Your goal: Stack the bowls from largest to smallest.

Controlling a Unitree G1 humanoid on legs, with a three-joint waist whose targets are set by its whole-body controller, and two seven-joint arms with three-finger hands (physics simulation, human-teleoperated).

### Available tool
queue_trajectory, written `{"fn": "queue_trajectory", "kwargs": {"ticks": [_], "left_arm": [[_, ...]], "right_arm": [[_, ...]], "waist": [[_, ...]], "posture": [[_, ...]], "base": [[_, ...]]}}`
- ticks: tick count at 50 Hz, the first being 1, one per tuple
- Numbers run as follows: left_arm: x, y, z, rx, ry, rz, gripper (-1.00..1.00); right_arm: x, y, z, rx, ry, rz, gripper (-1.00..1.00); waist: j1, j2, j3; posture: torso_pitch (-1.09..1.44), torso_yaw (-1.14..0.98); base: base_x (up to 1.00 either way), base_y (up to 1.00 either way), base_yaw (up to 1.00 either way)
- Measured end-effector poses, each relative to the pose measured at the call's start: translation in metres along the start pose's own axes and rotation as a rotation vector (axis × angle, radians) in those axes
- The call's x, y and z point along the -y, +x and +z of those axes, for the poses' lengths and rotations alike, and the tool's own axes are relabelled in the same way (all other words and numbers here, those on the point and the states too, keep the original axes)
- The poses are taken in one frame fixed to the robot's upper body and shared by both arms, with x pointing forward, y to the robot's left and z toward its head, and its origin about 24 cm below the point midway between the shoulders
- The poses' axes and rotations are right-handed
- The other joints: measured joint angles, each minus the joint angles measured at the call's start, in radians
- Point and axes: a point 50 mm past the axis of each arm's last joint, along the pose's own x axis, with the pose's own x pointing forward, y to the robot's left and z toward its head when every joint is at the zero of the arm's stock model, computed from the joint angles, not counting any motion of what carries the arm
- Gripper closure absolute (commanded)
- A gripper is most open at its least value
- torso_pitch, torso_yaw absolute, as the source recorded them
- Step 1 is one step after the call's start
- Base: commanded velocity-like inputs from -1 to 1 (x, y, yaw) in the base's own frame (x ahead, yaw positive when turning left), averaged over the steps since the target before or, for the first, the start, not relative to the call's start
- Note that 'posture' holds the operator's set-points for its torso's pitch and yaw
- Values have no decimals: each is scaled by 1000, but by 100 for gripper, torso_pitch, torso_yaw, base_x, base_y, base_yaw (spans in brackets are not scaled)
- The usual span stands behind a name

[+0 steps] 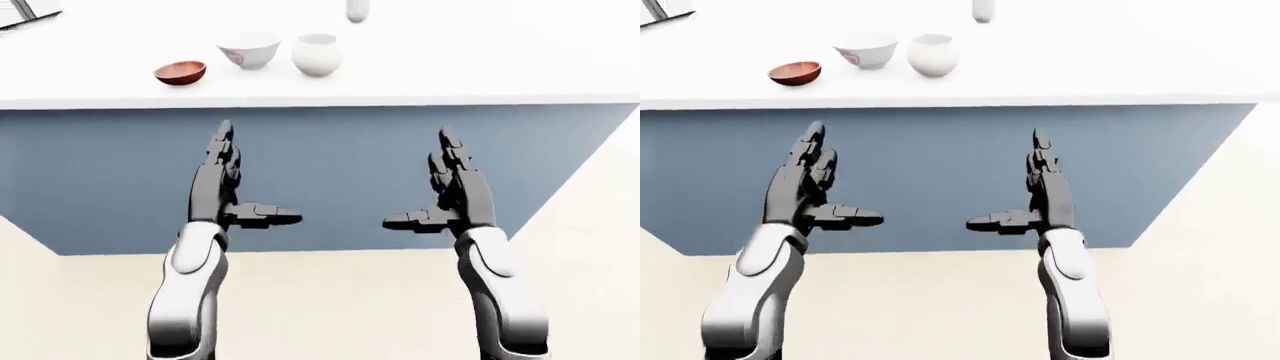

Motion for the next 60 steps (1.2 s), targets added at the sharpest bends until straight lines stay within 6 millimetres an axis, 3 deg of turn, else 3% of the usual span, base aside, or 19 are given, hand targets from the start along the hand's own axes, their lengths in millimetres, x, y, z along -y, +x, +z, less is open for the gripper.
{"fn": "queue_trajectory", "kwargs": {"ticks": [2, 5, 9, 12, 14, 15, 16, 19, 24, 25, 32, 35, 37, 39, 42, 46, 52, 55, 60], "left_arm": [[4, -4, 17, 37, 9, -30, -100], [-4, -10, 40, 102, 22, -12, -100], [-28, -7, 41, 43, 29, 88, -100], [-35, -6, 52, 48, 36, 118, -100], [-33, -5, 65, 93, 41, 110, -100], [-28, -4, 67, 101, 36, 89, -100], [-22, -3, 64, 86, 33, 61, -100], [-12, 4, 58, 30, 37, -11, -100], [-13, 6, 81, 128, 64, 3, -100], [-15, 7, 82, 129, 70, 17, -100], [-17, 10, 85, 97, 80, 38, -100], [-17, 10, 88, 105, 79, 52, -100], [-12, 11, 89, 104, 82, 29, -100], [-3, 12, 83, 75, 79, -14, -100], [4, 14, 81, 35, 80, -59, -100], [0, 10, 104, 127, 86, -48, -100], [-7, 9, 118, 163, 95, -15, -100], [-13, 8, 118, 155, 96, 13, -100], [-10, 12, 119, 141, 98, 8, -100]], "right_arm": [[5, 5, 9, -1, 14, -14, -100], [-1, 12, 30, 27, 26, 22, -100], [-16, 15, 45, 23, 42, 107, -100], [-15, 16, 57, 42, 19, 119, -100], [-11, 14, 70, 91, 10, 104, -100], [-6, 14, 74, 101, 9, 86, -100], [-1, 13, 74, 102, 8, 65, -100], [5, 16, 75, 106, 5, 29, -100], [2, 19, 92, 172, 4, 59, -100], [0, 19, 90, 170, 14, 72, -100], [6, 25, 99, 164, 42, 83, -100], [5, 23, 103, 189, 39, 101, -100], [10, 23, 101, 178, 40, 88, -100], [20, 26, 89, 121, 45, 53, -100], [30, 25, 86, 85, 35, 1, -100], [20, 20, 112, 189, -5, 46, -100], [11, 20, 125, 221, -5, 107, -100], [8, 20, 123, 205, 3, 130, -100], [14, 21, 129, 210, 13, 120, -100]], "waist": [[-2, 16, -5], [3, 80, 4], [57, 71, 11], [45, 23, 18], [-10, -57, 55], [-31, -66, 80], [-30, -56, 85], [-44, -6, 41], [-48, 131, 47], [-40, 118, 59], [-15, 90, 23], [-6, 39, 27], [-24, -19, 36], [-39, -16, 70], [-60, -11, 43], [-46, 19, 62], [-23, 126, 30], [-10, 105, 42], [-6, 92, 17]], "posture": [[0, 0], [0, 0], [0, 0], [0, 0], [0, 0], [0, 0], [0, 0], [0, 0], [0, 0], [0, 0], [0, 0], [0, 0], [0, 0], [0, 0], [0, 0], [0, 0], [0, 0], [0, 0], [0, 0]], "base": [[0, 0, 100], [0, 0, 100], [0, 0, 100], [2, 59, 33], [57, 76, 0], [74, 66, 0], [74, 52, 0], [74, 33, 0], [74, 10, 0], [68, 2, 0], [29, -18, -29], [6, 0, -100], [3, 0, -100], [1, 0, -100], [1, 0, -48], [7, 0, 0], [49, -2, 0], [56, -4, 0], [35, -17, -19]]}}
